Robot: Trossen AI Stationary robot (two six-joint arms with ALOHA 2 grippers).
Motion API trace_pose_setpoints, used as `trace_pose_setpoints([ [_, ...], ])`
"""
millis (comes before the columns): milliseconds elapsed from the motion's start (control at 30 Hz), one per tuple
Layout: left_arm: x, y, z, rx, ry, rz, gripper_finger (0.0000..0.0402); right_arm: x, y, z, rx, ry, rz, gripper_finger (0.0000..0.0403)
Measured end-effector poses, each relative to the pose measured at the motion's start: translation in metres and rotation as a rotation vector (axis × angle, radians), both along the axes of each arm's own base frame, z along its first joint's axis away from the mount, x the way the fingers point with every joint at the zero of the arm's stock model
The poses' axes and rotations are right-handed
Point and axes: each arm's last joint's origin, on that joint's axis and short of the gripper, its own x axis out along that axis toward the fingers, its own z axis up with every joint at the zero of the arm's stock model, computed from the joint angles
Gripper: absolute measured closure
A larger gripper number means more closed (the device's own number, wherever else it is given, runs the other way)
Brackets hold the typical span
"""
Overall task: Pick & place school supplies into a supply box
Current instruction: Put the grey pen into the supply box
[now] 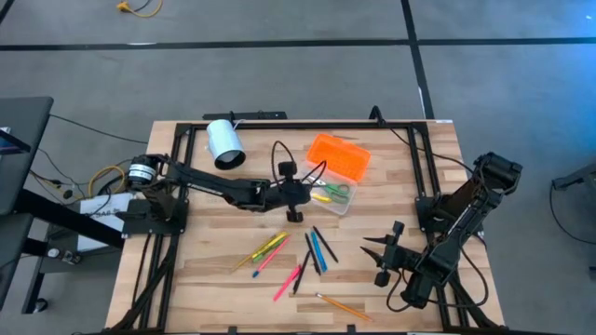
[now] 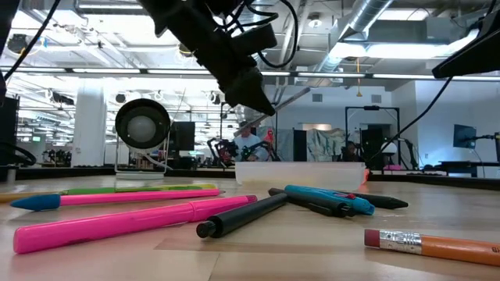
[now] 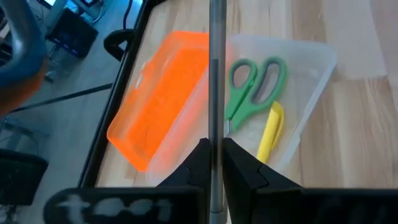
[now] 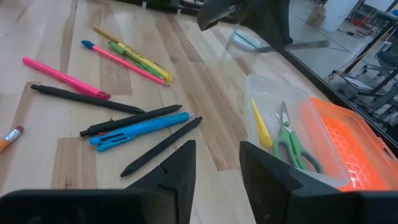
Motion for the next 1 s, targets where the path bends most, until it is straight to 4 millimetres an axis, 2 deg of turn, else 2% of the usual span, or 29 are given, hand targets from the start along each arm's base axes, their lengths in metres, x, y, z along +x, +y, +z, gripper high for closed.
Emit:
trace_pose_setpoints([
  [233, 0.014, 0.001, -0.009, 0.027, -0.065, -0.043, 0.0391, 0.000, 0.000, 0.000, 0.003, -0.002, 0.000, 0.0285],
  [367, 0.020, 0.002, -0.026, 0.061, -0.016, -0.047, 0.0391, 0.001, 0.000, 0.000, 0.009, -0.002, 0.000, 0.0285],
  [500, 0.028, 0.007, -0.032, 0.053, -0.012, -0.048, 0.0390, 0.001, 0.001, 0.000, 0.011, -0.001, 0.001, 0.0285],
  [667, 0.028, 0.015, -0.040, 0.040, 0.015, -0.039, 0.0390, 0.001, 0.000, 0.000, 0.004, 0.002, 0.003, 0.0285],
  [1000, 0.029, 0.019, -0.038, 0.031, -0.004, -0.032, 0.0375, 0.002, 0.000, 0.000, -0.003, 0.008, 0.003, 0.0285],
])
